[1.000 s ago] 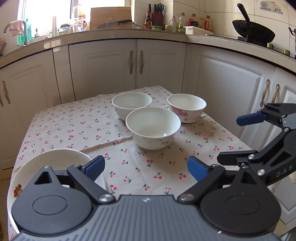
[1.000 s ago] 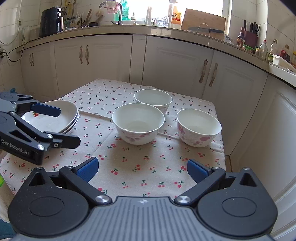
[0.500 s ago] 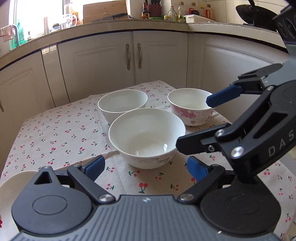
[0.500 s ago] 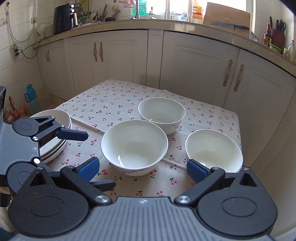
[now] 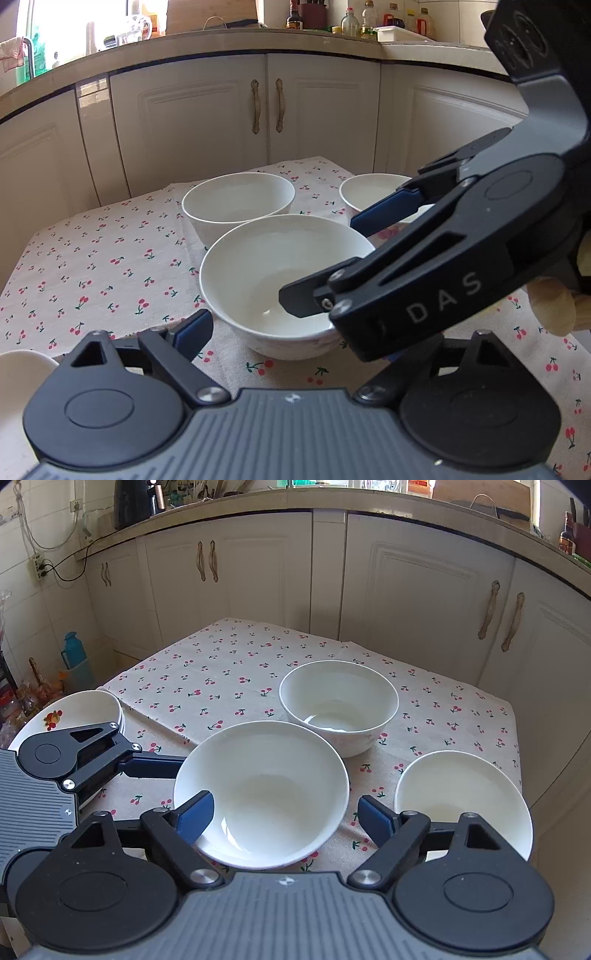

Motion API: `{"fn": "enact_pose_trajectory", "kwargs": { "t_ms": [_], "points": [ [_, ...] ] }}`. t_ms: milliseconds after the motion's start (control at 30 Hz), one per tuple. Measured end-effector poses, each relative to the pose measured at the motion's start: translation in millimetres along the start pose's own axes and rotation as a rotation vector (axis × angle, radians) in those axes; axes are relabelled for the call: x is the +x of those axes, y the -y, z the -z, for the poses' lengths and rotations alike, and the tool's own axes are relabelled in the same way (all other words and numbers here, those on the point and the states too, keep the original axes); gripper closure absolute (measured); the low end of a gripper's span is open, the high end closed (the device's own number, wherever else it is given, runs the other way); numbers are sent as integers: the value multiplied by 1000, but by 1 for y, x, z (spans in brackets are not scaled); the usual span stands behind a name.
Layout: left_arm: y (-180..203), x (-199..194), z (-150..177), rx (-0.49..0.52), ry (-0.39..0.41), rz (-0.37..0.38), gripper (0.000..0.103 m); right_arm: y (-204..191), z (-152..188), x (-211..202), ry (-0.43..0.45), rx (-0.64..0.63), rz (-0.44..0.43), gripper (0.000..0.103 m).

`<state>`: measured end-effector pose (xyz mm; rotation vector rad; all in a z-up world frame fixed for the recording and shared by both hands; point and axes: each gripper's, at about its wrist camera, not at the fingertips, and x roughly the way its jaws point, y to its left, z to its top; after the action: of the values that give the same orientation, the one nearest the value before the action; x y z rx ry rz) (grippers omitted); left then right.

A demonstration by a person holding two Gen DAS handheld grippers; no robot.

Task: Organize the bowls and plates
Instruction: 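Grasp the plain white bowl rim with the right tool while the left tool holds it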

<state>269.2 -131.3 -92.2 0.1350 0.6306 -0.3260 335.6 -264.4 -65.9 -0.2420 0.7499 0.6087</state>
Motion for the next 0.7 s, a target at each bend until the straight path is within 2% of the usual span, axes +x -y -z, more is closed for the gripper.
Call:
{"fn": "enact_pose_trajectory", "kwargs": {
  "t_ms": [700],
  "points": [
    [-3,-2,-3,-4,5,27,15,9,-12,17,-26,64,-39,28]
  ]
}}
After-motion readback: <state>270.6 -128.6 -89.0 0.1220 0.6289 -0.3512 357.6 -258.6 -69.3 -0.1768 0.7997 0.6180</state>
